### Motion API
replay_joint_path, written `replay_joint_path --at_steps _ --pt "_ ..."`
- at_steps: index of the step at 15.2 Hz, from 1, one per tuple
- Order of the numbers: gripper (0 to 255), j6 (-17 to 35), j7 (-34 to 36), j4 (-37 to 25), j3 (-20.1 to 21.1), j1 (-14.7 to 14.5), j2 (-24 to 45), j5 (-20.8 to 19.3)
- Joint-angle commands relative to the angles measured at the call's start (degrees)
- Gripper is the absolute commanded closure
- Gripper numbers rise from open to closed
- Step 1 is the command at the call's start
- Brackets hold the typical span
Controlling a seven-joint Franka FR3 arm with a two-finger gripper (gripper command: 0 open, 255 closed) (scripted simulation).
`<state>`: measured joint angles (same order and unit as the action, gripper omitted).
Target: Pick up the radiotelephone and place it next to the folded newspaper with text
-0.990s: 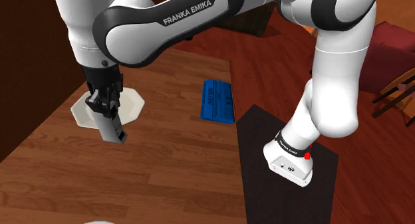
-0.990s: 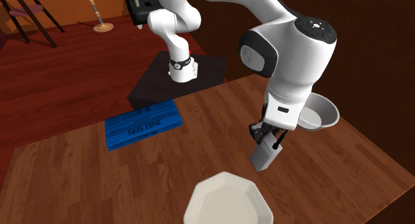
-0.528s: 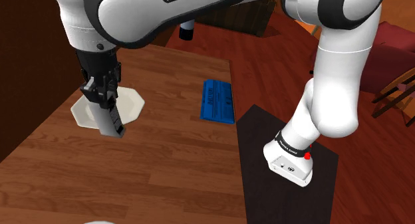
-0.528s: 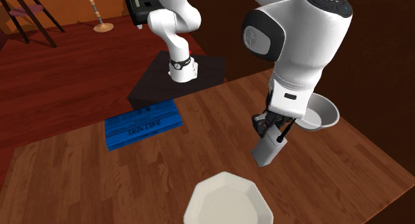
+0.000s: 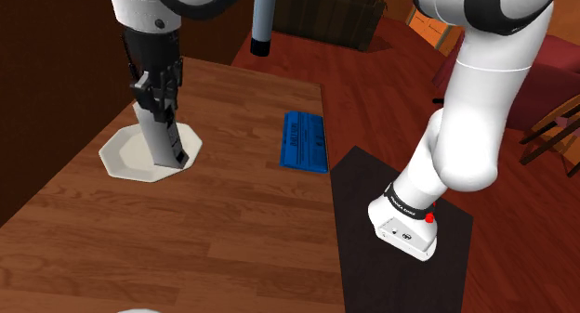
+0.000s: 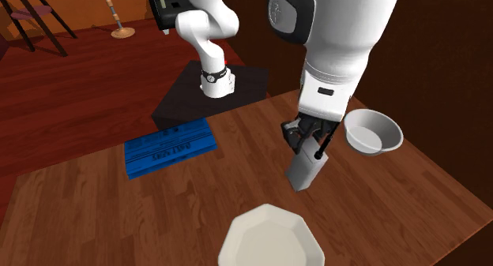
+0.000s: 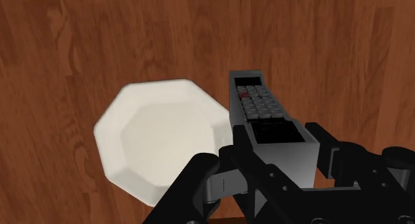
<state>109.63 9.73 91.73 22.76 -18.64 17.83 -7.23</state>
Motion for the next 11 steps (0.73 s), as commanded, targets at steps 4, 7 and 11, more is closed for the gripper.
replay_joint_path --at_steps 4,7,11 --pt "255 -2.7 -6.1 2.5 -1.2 4.3 -5.8 2.8" --pt "255 -4.8 -9.8 3.0 -2.3 6.6 -8.6 4.1" --pt "255 -7.9 -14.7 2.6 -4.1 9.4 -11.6 5.5"
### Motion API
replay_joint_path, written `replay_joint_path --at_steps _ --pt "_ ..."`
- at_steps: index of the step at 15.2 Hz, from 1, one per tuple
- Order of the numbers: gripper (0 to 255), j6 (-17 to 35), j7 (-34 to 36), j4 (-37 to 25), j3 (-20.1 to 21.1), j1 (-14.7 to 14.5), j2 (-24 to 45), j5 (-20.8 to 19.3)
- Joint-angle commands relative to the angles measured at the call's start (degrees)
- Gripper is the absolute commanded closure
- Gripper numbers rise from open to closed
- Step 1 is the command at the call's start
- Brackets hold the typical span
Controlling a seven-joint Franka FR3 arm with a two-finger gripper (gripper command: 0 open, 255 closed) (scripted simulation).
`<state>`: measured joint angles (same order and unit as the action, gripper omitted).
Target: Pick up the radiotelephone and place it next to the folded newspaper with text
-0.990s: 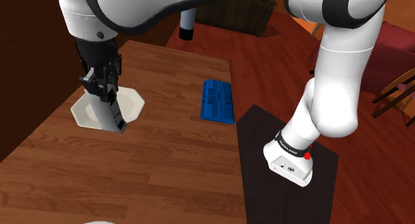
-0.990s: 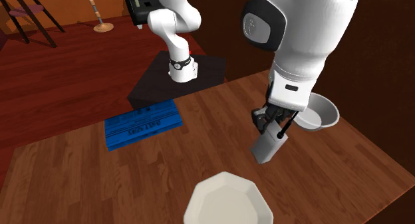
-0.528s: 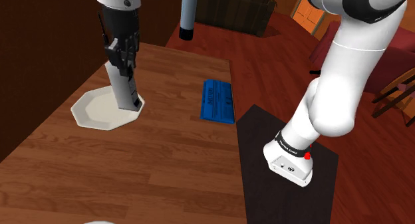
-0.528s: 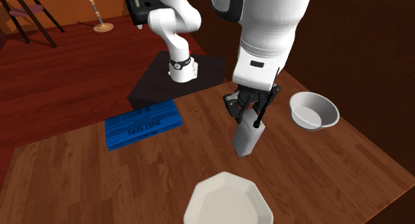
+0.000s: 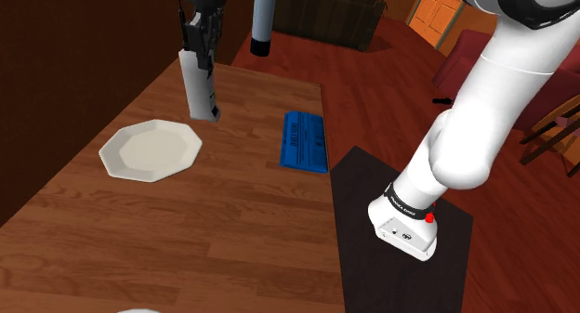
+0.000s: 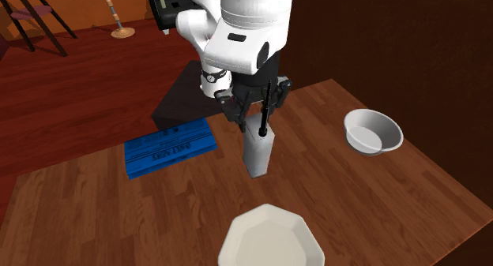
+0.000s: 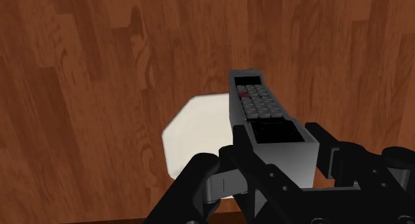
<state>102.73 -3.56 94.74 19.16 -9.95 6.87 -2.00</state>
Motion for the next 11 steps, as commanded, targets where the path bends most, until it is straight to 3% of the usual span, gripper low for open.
replay_joint_path --at_steps 1,11 --pt "255 -1.8 -2.6 -0.7 -1.0 1.4 -1.2 0.6" --pt "255 -11.5 -14.2 -8.1 -6.2 7.6 -3.5 1.9"
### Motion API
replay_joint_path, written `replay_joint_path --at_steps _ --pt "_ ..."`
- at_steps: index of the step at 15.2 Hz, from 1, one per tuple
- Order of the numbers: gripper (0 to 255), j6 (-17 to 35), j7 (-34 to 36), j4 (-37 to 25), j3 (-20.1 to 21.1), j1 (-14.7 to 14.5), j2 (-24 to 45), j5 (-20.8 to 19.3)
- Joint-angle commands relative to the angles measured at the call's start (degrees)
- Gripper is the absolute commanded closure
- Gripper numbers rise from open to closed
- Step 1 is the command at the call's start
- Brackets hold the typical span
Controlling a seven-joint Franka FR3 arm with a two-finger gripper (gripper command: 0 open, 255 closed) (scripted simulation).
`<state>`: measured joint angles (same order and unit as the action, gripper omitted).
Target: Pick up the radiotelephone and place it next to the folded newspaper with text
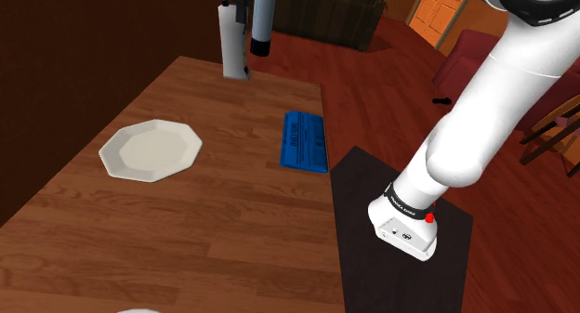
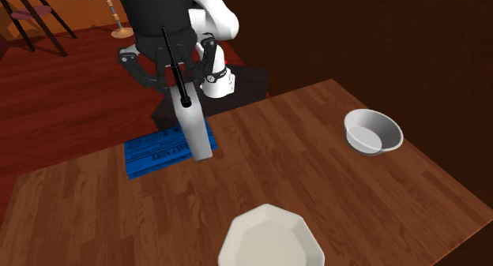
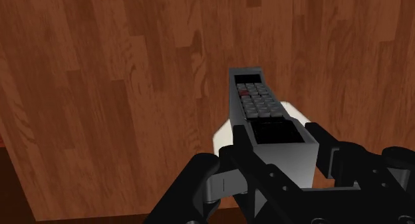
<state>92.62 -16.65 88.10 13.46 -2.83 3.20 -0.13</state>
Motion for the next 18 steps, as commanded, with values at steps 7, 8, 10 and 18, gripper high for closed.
replay_joint_path --at_steps 7,8,10,18 --pt "255 -9.6 -8.8 -12.3 -4.0 4.6 2.8 0.0" --pt "255 -10.9 -9.8 -14.4 -4.5 5.2 3.6 -0.1" --pt "255 -13.8 -12.0 -19.0 -5.4 6.3 5.4 -0.2" --pt "255 -14.3 -15.4 -20.7 -6.8 8.4 6.6 0.0"
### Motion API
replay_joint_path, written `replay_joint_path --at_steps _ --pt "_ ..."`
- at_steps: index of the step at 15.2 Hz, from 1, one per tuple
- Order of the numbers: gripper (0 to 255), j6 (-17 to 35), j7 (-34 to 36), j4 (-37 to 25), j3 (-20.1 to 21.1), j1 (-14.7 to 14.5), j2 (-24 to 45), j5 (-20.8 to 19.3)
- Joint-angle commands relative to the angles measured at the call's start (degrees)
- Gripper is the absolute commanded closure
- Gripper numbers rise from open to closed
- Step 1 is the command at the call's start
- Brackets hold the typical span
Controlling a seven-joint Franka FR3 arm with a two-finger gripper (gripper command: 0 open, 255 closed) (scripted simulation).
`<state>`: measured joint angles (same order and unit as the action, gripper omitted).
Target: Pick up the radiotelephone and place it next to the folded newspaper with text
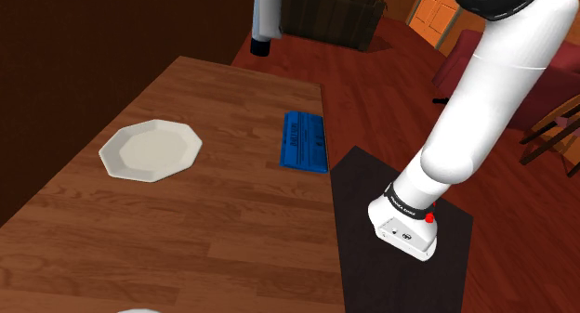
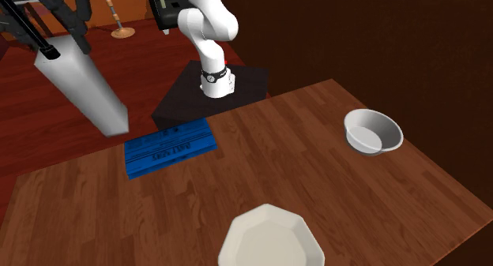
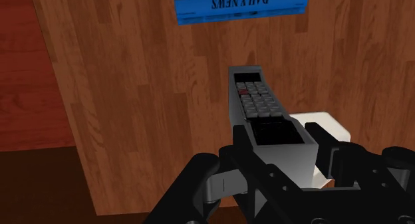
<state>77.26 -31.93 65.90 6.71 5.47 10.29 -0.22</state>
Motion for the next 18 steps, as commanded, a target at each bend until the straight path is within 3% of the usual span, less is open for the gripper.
replay_joint_path --at_steps 1,18 --pt "255 2.1 -0.2 3.1 -0.1 0.2 -1.1 0.1" --pt "255 17.5 -0.8 24.1 -0.3 0.6 -6.6 0.8"
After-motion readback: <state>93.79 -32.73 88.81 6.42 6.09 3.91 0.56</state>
